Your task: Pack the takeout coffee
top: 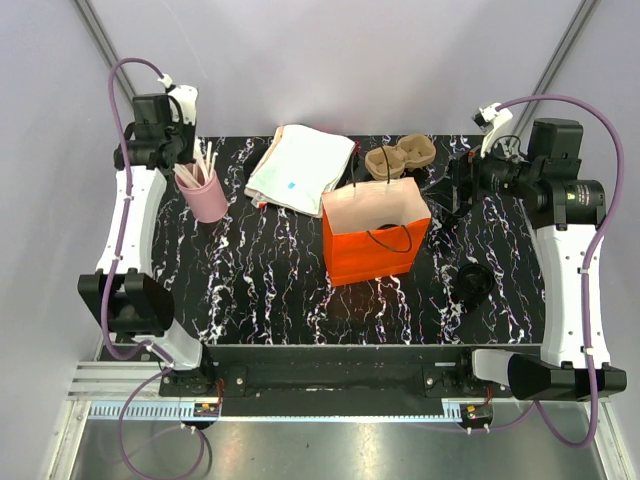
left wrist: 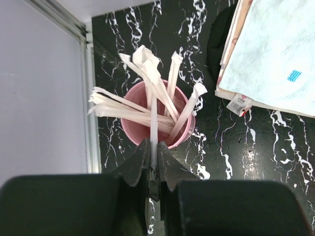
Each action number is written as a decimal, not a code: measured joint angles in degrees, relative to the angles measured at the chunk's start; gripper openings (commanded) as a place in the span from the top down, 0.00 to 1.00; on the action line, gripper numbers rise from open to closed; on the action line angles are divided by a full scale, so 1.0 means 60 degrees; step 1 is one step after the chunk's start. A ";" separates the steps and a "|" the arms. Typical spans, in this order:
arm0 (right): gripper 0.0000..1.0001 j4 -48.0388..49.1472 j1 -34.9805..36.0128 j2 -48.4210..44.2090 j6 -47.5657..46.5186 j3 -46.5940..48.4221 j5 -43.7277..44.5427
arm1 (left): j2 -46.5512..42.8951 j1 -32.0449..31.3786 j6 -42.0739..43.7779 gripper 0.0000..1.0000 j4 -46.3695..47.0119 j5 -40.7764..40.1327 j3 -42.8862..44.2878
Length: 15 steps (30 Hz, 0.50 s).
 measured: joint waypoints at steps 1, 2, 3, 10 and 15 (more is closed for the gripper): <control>0.00 0.0000 0.0000 -0.0004 -0.0004 0.0004 0.0000 | -0.0113 0.0000 -0.0004 0.92 -0.0029 -0.0007 0.0051; 0.00 0.0000 0.0000 -0.0011 -0.0004 0.0000 -0.0004 | -0.0244 0.0000 0.0000 0.92 -0.0087 -0.0018 0.0102; 0.00 0.0000 0.0000 -0.0015 -0.0004 0.0000 0.0000 | -0.0331 0.0000 0.0000 0.92 -0.0135 -0.0025 0.0120; 0.00 0.0000 0.0000 -0.0040 -0.0004 0.0000 -0.0004 | -0.0903 0.0000 0.0033 0.92 -0.0678 -0.0040 0.0240; 0.00 0.0004 0.0000 -0.0040 -0.0004 0.0000 -0.0004 | -0.1311 0.0000 0.0087 0.92 -0.1107 -0.0022 0.0302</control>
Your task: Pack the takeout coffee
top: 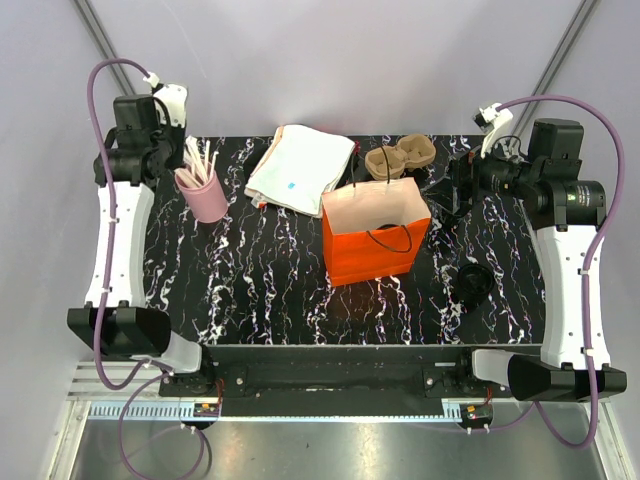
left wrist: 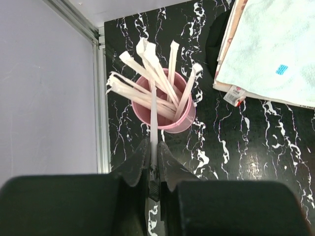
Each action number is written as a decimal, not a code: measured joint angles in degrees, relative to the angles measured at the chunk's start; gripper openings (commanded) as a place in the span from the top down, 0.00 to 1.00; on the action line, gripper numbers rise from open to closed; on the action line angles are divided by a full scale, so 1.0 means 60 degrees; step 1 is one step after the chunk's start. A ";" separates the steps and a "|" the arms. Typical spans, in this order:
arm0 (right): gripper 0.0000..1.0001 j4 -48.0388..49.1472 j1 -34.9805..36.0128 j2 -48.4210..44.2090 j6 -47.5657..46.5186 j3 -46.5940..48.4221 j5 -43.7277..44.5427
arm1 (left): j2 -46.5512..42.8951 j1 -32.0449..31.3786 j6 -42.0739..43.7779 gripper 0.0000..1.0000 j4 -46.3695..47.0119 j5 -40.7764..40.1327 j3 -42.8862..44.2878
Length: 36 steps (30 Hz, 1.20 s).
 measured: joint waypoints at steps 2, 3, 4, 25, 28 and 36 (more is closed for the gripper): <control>0.00 0.0000 0.0000 0.0000 0.0000 0.0000 0.0000 | -0.0200 0.0000 0.0015 0.92 -0.0135 0.0004 0.0000; 0.00 0.0000 0.0000 0.0000 0.0000 0.0000 0.0000 | -0.0313 0.0000 0.0022 0.92 -0.0200 0.0004 0.0000; 0.00 0.0000 0.0000 0.0000 0.0000 0.0000 0.0000 | -0.0441 0.0000 0.0029 0.92 -0.0273 0.0004 0.0000; 0.00 0.0353 0.0000 0.0004 0.0189 -0.0047 0.0554 | -0.2601 -0.1242 -0.0539 0.89 -0.0404 0.3949 0.1064; 0.00 0.0372 0.0000 0.0004 0.0193 -0.0113 0.0729 | -0.2470 -0.2044 -0.0645 0.89 -0.0353 0.4258 0.1115; 0.00 0.0565 0.0000 0.0000 0.0219 -0.0415 0.1151 | -0.1716 -0.3504 -0.0969 0.89 -0.0295 0.5399 0.1432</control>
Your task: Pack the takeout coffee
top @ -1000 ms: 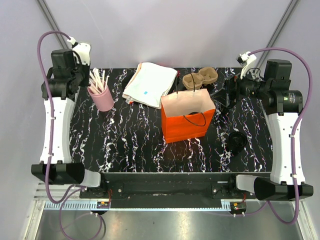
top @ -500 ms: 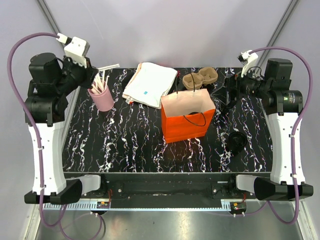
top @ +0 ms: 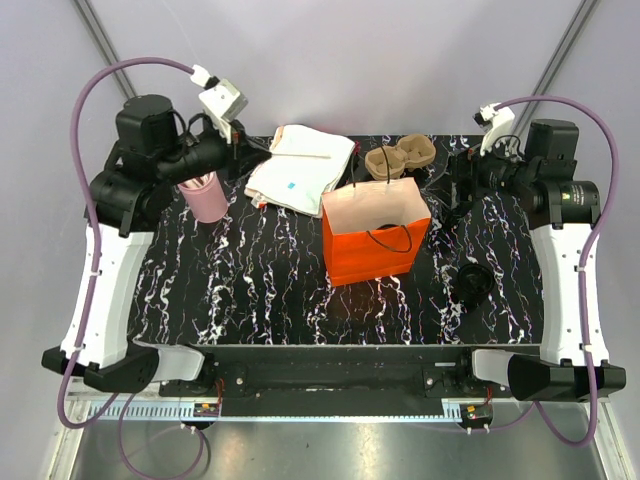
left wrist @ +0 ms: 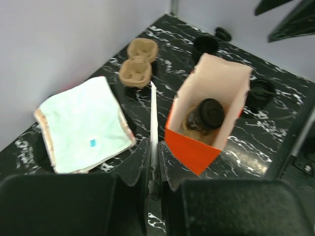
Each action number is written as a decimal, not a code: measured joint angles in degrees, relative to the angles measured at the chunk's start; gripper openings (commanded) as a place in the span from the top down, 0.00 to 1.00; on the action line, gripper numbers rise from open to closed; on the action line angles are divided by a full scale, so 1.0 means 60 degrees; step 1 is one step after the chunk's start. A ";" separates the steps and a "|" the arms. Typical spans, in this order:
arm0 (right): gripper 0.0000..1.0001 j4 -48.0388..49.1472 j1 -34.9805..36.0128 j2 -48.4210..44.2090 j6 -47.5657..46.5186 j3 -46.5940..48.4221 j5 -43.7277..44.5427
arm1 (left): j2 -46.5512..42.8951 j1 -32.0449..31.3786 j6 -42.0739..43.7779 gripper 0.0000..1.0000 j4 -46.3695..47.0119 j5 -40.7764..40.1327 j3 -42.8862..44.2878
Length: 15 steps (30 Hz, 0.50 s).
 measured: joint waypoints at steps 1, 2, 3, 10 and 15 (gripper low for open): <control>0.00 0.0015 0.0000 0.0000 0.0000 -0.0033 0.0055 | 0.0073 -0.0127 -0.0015 0.89 -0.0015 0.0117 0.0007; 0.00 0.0047 0.0000 0.0000 0.0000 -0.0076 0.0084 | 0.0135 -0.0251 -0.0025 0.89 -0.0011 0.0215 0.0011; 0.00 0.0076 0.0000 0.0000 0.0004 -0.0135 0.0138 | 0.0189 -0.0382 -0.0025 0.89 -0.0015 0.0288 0.0015; 0.00 0.0229 0.0000 0.0000 0.0004 -0.0273 0.0364 | 0.0503 -0.1158 0.0219 0.90 -0.0280 0.0754 0.0066; 0.00 0.0306 0.0000 -0.0004 0.0015 -0.0317 0.0393 | 0.0484 -0.1530 0.0423 0.93 -0.0310 0.0896 -0.0284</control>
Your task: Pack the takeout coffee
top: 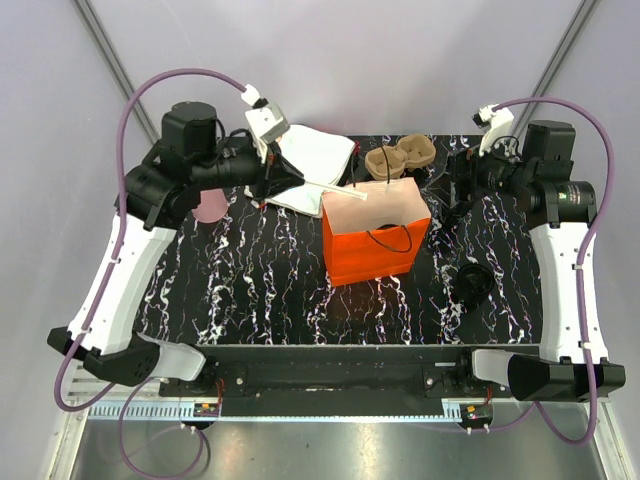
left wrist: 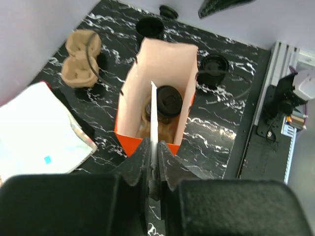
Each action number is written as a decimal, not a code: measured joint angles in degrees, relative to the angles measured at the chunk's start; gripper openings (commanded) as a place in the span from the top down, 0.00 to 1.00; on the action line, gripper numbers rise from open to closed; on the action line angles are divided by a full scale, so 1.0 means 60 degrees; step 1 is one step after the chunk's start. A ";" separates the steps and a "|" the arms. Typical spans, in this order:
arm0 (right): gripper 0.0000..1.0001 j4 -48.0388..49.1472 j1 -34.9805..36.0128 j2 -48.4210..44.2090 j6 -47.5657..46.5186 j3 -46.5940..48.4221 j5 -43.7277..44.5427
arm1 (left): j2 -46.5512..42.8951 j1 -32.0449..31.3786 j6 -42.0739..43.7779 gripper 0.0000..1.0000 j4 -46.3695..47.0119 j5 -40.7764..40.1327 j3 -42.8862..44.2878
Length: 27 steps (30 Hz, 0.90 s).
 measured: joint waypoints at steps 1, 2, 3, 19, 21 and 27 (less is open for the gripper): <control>0.00 -0.0004 0.0000 0.0000 0.0004 -0.0007 0.0000 | 0.0004 -0.0047 0.0040 0.93 -0.0004 -0.0029 -0.0120; 0.00 0.0000 0.0000 0.0000 0.0015 -0.0018 0.0000 | 0.0018 -0.0091 0.0076 0.93 -0.0011 -0.0084 -0.0248; 0.00 0.0007 0.0000 0.0000 0.0022 -0.0025 0.0004 | 0.0044 -0.0131 0.0102 0.93 -0.0029 -0.0171 -0.0328; 0.00 0.0062 0.0000 -0.0058 0.0022 -0.0084 0.0004 | 0.1435 -0.1905 0.0189 0.94 0.0645 -0.3453 -0.0565; 0.00 0.0058 0.0000 -0.0069 0.0022 -0.0135 0.0004 | 0.1606 -0.2157 0.0208 0.93 0.0758 -0.3971 -0.0605; 0.00 0.0062 0.0000 -0.0084 0.0022 -0.0262 0.0000 | 0.1956 -0.2816 0.0262 0.93 0.1082 -0.5424 -0.0823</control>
